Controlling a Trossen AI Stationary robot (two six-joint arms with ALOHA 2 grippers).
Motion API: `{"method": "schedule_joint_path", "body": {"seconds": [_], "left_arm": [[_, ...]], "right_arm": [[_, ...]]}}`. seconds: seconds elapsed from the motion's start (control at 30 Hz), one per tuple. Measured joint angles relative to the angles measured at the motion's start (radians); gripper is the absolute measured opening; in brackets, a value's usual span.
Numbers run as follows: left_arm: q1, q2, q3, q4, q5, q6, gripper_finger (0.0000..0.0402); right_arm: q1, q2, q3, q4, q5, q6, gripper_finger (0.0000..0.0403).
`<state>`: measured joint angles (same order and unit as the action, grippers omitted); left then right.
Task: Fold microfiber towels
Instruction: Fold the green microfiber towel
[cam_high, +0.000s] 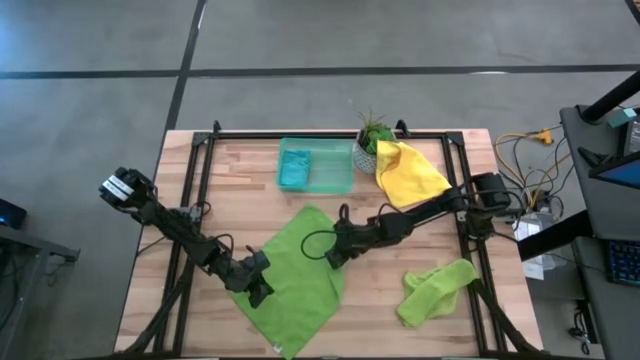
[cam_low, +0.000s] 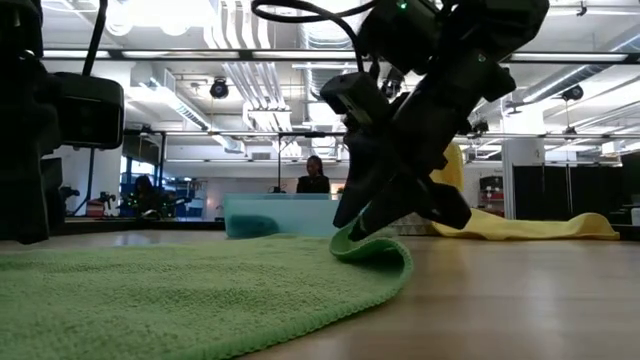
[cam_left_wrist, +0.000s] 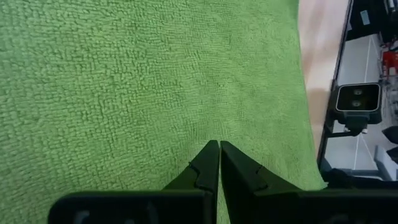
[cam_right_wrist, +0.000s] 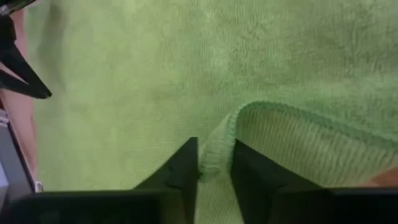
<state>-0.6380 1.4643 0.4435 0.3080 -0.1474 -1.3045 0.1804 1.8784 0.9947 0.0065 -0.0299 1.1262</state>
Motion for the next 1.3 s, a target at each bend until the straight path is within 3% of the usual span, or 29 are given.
{"method": "schedule_joint_path", "body": {"seconds": [0.13, 0.27, 0.7, 1.13, 1.3], "left_arm": [[0.0, 0.0, 0.0, -0.001, 0.0, 0.0, 0.0], [0.0, 0.0, 0.0, -0.002, 0.0, 0.0, 0.0], [0.001, 0.0, 0.0, -0.002, 0.003, -0.001, 0.0], [0.001, 0.0, 0.0, -0.002, 0.005, 0.001, 0.0], [0.001, -0.012, 0.0, -0.003, 0.003, 0.023, 0.0]], "right_arm": [[0.003, -0.019, 0.0, -0.002, -0.003, -0.022, 0.0018], [0.013, -0.044, 0.0, -0.039, -0.005, -0.026, 0.0011], [0.102, -0.192, 0.0, -0.493, 0.042, 0.0, 0.0009], [0.108, -0.199, 0.0, -0.662, 0.031, 0.044, 0.0011], [0.108, -0.207, 0.0, -0.709, 0.03, 0.046, 0.0052]]}}
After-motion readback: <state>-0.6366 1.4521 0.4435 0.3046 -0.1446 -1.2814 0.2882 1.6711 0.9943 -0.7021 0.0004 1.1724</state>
